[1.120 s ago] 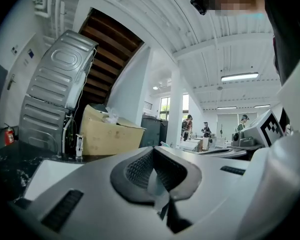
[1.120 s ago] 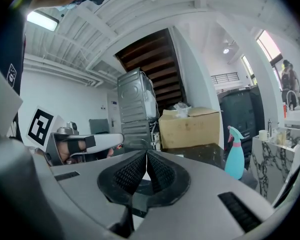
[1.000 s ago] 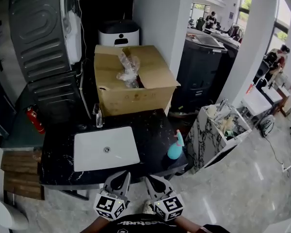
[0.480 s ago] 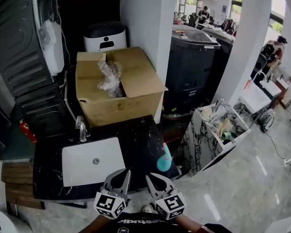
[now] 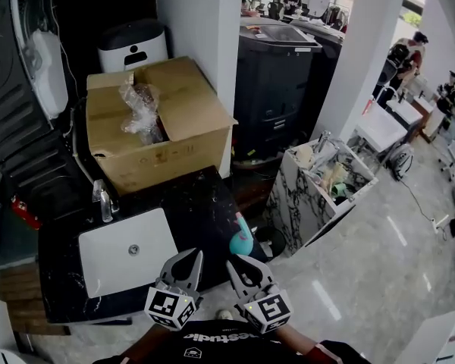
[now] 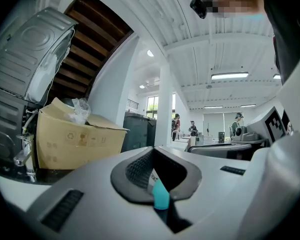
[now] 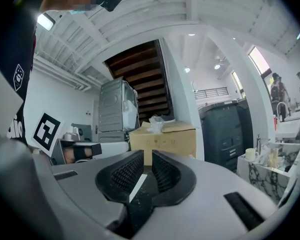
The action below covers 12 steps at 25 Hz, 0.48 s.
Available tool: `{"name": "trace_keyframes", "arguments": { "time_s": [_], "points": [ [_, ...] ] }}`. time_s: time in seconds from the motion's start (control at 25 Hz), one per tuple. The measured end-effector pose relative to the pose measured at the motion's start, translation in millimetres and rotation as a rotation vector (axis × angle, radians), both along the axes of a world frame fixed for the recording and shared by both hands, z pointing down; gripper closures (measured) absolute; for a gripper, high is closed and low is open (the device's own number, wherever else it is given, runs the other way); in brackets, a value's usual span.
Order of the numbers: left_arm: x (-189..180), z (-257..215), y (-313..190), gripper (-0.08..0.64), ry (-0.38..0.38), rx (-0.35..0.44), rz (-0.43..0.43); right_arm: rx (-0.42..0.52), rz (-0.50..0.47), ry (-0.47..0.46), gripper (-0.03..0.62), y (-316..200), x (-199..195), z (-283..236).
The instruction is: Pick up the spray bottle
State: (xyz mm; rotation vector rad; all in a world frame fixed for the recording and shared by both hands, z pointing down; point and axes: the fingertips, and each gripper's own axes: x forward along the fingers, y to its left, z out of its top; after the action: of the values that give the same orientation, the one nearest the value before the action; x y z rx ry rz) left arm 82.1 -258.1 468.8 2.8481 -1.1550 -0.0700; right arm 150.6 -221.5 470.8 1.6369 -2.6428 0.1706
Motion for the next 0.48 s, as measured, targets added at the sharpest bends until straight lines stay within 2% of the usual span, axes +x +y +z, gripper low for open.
{"name": "trace_keyframes", "arguments": {
  "time_s": [0.28,0.48],
  "points": [
    [19.2,6.8,-11.3,0.545,0.003,0.0,0.037,0.02,0.061,0.019,0.395,-14.6,22.8,12.1],
    [20.7,10.7,-23.7,0.545,-0.01,0.005,0.031,0.063,0.143,0.038,0.354,-39.3,53.2,16.7]
  ]
}}
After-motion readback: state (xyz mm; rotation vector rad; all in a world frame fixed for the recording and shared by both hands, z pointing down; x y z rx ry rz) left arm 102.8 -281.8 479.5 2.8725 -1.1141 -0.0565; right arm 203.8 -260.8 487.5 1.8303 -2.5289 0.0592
